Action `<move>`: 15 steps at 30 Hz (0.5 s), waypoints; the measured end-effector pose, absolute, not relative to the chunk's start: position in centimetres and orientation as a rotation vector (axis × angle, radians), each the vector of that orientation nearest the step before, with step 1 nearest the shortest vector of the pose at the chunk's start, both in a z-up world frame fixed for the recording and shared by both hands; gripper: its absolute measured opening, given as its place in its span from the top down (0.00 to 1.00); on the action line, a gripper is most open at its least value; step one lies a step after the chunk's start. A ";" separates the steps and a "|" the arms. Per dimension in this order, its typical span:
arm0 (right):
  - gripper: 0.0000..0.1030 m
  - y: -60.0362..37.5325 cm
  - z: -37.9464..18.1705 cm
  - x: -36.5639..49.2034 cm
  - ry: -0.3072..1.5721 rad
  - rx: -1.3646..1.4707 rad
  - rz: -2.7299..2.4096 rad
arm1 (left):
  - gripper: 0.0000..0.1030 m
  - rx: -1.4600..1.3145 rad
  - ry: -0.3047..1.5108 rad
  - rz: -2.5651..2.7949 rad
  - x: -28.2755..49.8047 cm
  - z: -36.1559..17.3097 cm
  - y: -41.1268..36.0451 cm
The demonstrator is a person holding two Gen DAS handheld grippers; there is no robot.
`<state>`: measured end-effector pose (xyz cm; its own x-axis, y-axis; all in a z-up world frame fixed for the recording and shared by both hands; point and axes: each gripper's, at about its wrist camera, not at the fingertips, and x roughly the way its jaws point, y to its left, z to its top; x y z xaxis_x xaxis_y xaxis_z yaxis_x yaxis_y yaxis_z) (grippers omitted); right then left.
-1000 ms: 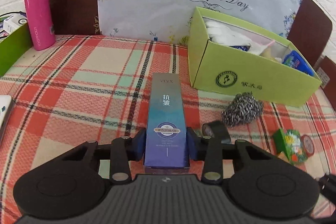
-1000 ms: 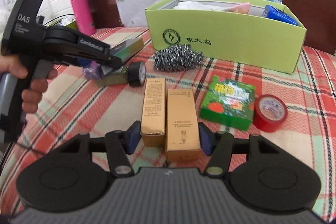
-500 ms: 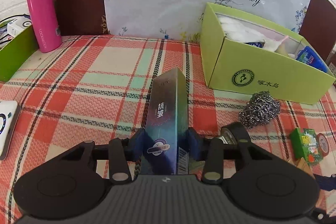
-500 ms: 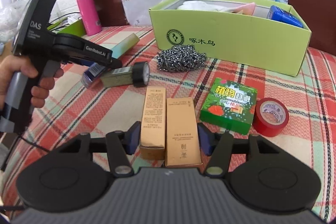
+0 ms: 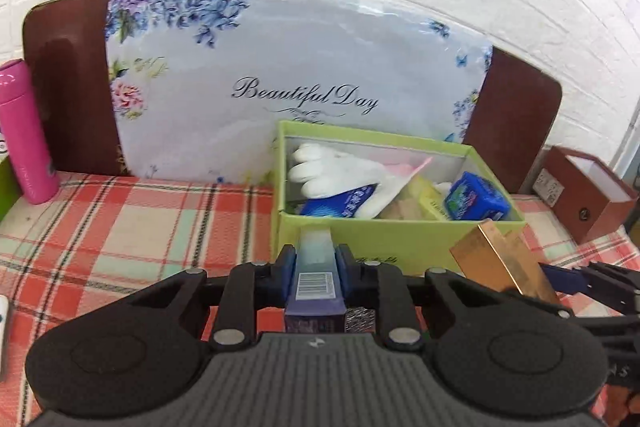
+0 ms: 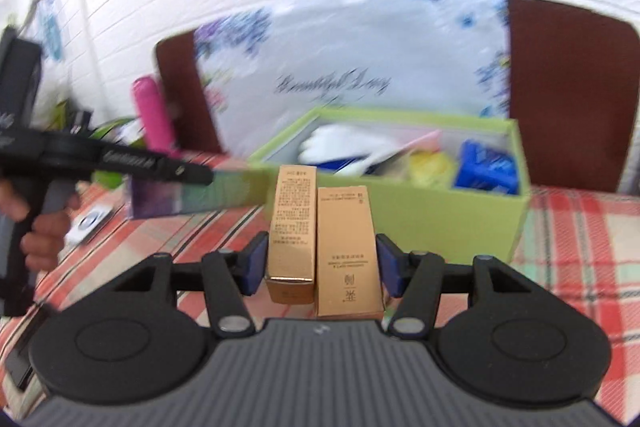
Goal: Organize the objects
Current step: 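Carry gold boxes and purple box into the lime-green box, open both tools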
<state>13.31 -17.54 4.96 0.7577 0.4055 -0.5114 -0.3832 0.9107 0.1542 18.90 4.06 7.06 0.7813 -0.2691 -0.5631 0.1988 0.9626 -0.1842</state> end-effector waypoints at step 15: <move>0.46 -20.5 6.4 22.8 0.422 0.072 0.287 | 0.79 -0.259 0.412 -0.332 24.4 12.7 -0.3</move>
